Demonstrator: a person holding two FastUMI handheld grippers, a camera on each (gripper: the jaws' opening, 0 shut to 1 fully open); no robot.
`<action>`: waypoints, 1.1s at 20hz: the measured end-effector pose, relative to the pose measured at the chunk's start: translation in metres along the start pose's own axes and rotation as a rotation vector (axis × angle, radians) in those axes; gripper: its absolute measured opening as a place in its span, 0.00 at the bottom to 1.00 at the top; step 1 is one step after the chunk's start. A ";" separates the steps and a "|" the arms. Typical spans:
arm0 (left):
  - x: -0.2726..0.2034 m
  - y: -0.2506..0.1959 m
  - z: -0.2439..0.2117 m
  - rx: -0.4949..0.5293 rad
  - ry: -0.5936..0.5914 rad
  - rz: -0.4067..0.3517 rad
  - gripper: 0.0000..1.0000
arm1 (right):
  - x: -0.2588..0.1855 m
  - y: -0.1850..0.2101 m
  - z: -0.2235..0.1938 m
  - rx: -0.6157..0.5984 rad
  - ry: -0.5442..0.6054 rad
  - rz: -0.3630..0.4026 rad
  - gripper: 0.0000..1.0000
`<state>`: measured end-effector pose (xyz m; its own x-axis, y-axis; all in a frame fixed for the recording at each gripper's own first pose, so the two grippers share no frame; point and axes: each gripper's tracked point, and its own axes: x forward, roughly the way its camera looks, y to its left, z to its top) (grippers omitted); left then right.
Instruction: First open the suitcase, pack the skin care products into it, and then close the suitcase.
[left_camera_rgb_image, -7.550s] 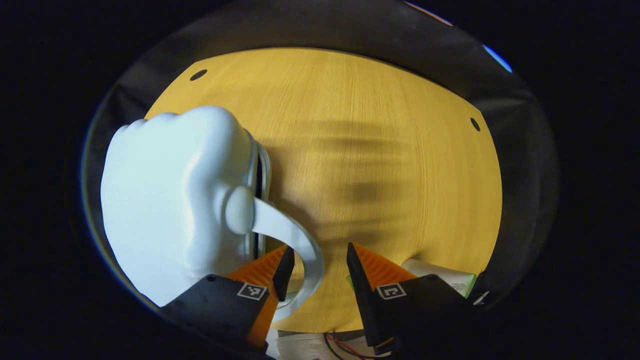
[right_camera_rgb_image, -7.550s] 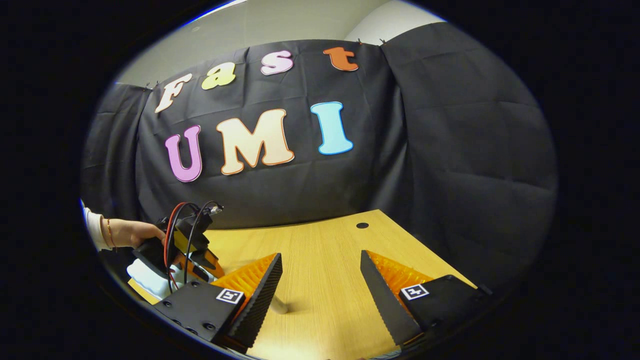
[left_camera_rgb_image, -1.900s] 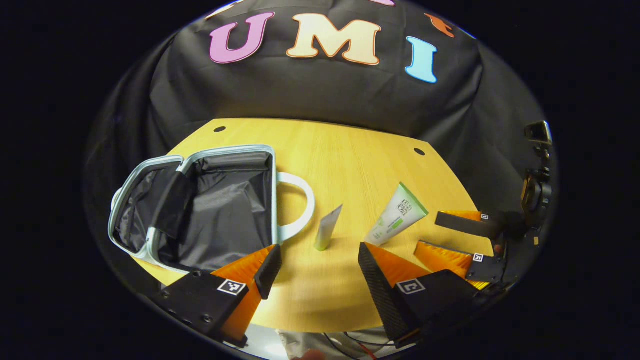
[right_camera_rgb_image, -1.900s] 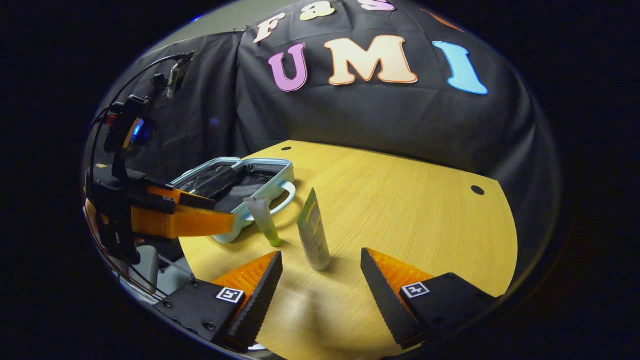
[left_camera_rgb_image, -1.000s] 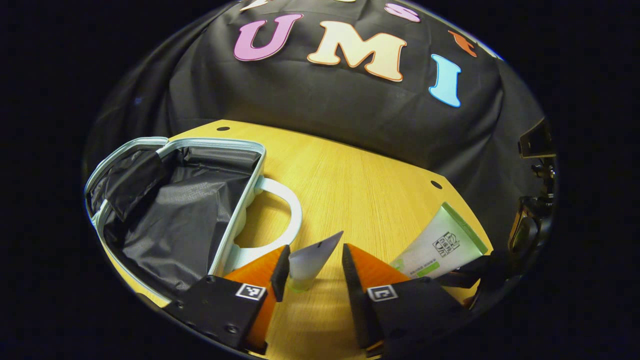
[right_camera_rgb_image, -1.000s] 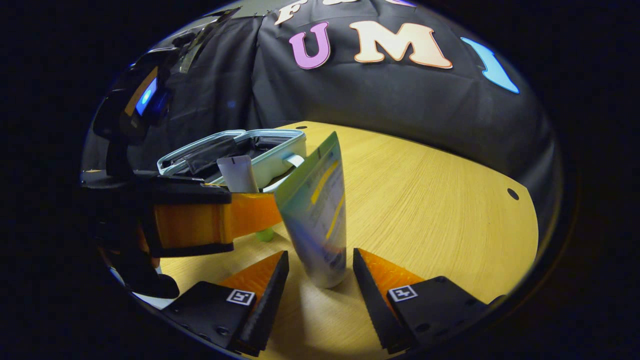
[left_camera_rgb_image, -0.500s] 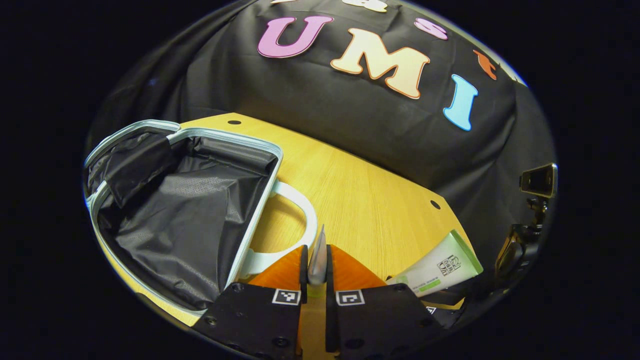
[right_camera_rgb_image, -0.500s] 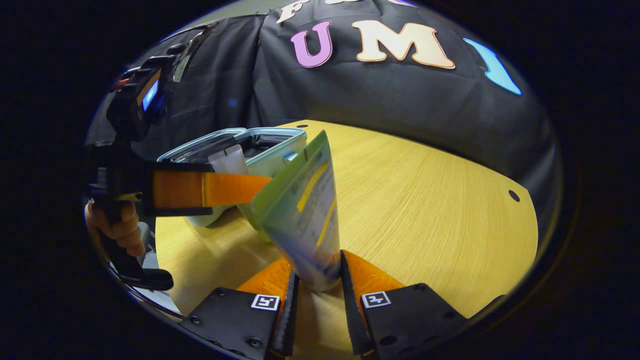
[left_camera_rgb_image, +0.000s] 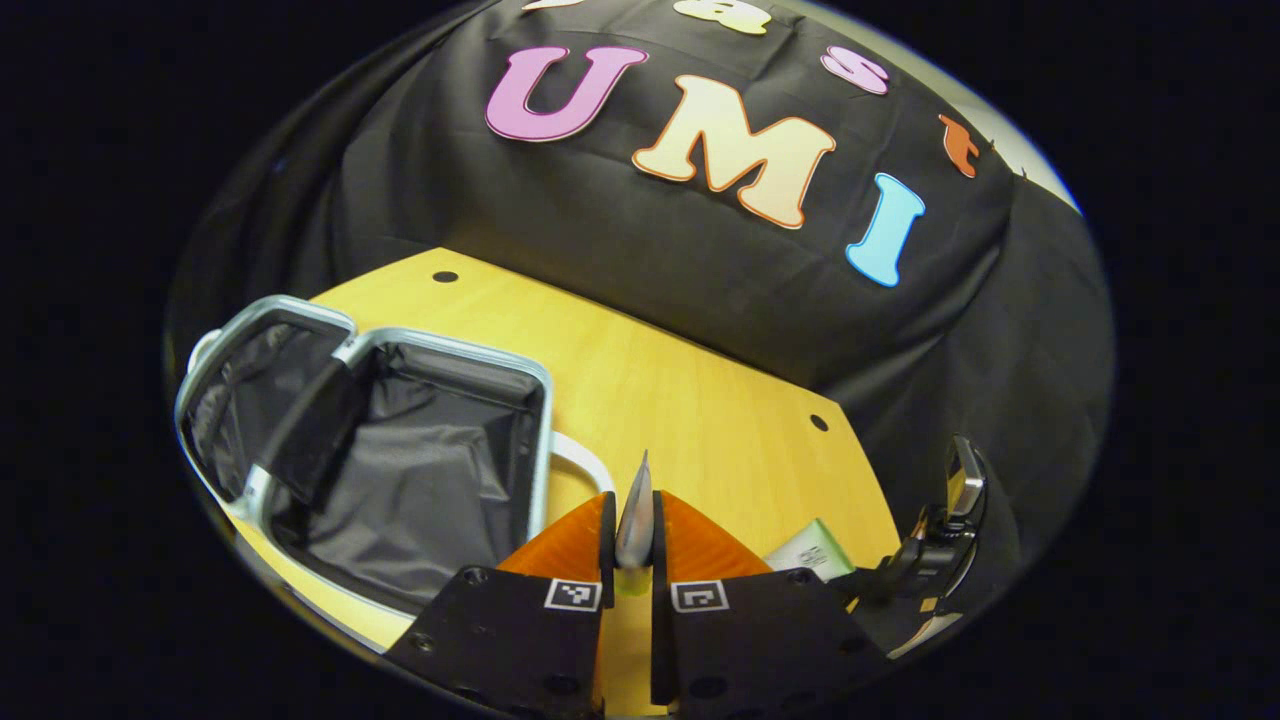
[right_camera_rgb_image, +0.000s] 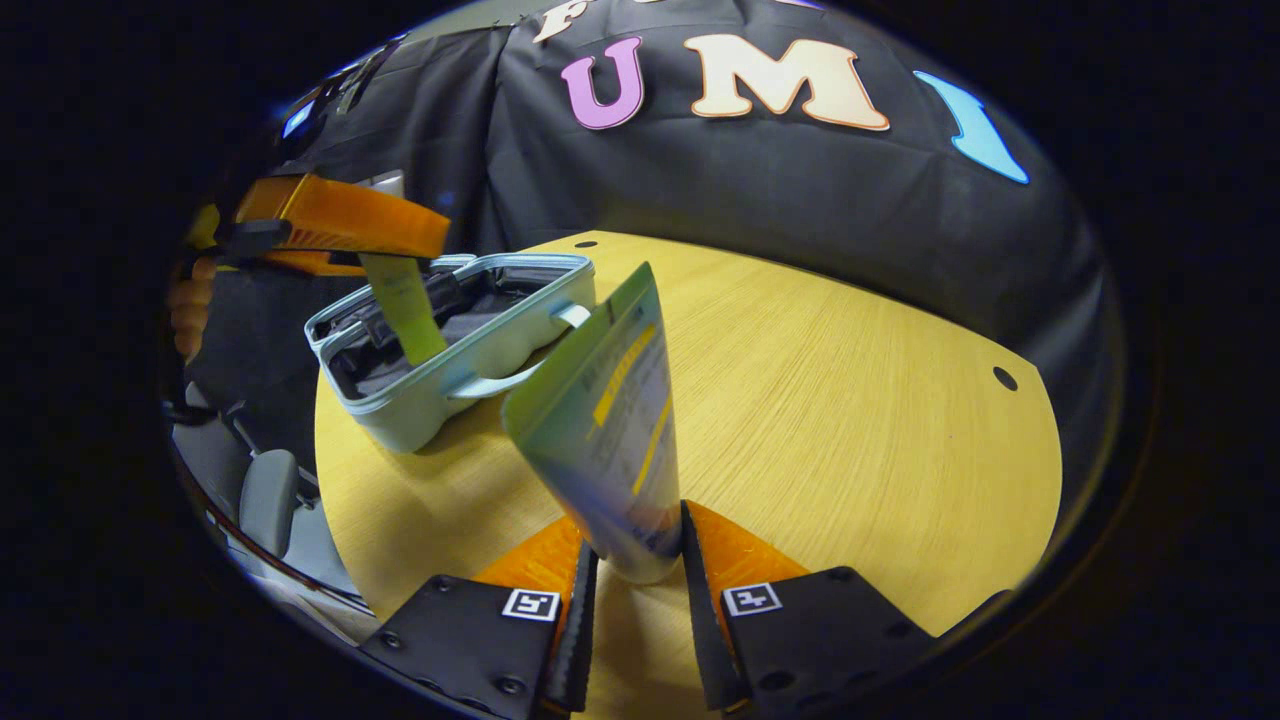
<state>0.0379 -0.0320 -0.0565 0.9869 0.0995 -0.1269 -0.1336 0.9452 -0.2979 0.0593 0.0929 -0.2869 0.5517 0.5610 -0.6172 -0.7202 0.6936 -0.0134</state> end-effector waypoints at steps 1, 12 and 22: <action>-0.005 0.017 0.004 0.013 0.025 0.020 0.11 | -0.003 0.000 0.003 0.005 0.002 -0.006 0.43; -0.005 0.161 -0.038 0.097 0.477 0.042 0.11 | -0.013 0.030 0.046 0.153 -0.009 -0.178 0.45; 0.013 0.198 -0.072 0.112 0.691 -0.014 0.12 | 0.007 0.140 0.114 0.194 -0.029 -0.139 0.45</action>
<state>0.0178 0.1336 -0.1856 0.7002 -0.0984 -0.7071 -0.0741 0.9751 -0.2091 0.0102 0.2459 -0.2037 0.6537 0.4647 -0.5973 -0.5437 0.8374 0.0565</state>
